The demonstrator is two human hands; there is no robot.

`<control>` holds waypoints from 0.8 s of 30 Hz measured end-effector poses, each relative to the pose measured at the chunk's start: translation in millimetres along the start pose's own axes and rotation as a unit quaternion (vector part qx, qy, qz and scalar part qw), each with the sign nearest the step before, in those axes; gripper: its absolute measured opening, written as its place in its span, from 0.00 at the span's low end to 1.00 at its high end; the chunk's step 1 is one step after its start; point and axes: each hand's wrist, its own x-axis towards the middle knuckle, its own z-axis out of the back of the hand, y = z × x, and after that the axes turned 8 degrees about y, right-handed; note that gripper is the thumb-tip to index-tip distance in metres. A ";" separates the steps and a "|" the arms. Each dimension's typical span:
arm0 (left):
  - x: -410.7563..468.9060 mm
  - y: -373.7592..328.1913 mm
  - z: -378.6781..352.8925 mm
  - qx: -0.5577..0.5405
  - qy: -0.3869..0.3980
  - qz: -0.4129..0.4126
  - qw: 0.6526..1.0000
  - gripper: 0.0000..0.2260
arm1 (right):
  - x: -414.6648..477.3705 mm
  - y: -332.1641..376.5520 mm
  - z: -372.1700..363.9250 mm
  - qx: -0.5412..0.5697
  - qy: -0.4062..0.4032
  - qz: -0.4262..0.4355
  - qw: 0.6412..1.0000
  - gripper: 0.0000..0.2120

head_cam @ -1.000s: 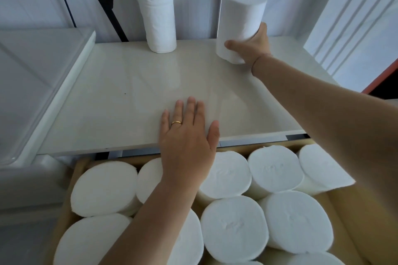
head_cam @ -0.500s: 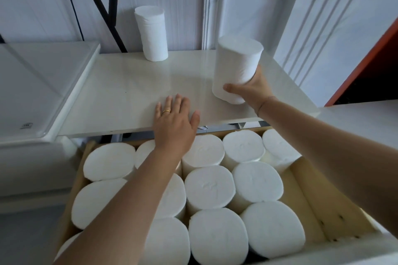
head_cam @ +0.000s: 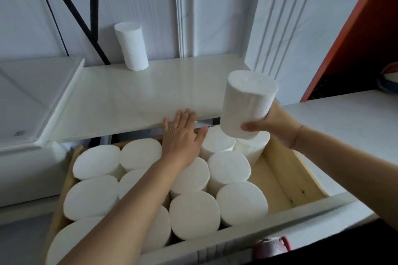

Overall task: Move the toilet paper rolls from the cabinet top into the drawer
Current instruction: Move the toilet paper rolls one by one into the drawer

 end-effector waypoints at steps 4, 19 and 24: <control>-8.0 -29.1 -4.2 -0.078 0.033 -0.078 0.993 0.29 | -32.7 -4.5 24.5 -0.027 0.078 -0.038 0.996 0.38; -27.8 -91.1 -16.8 -0.355 0.097 -0.156 0.917 0.35 | -67.1 -48.7 29.7 -0.059 0.154 -0.086 0.982 0.34; -27.6 -95.0 -29.0 -0.373 0.105 -0.155 0.909 0.32 | -68.6 -48.3 23.6 0.085 0.155 -0.070 0.982 0.38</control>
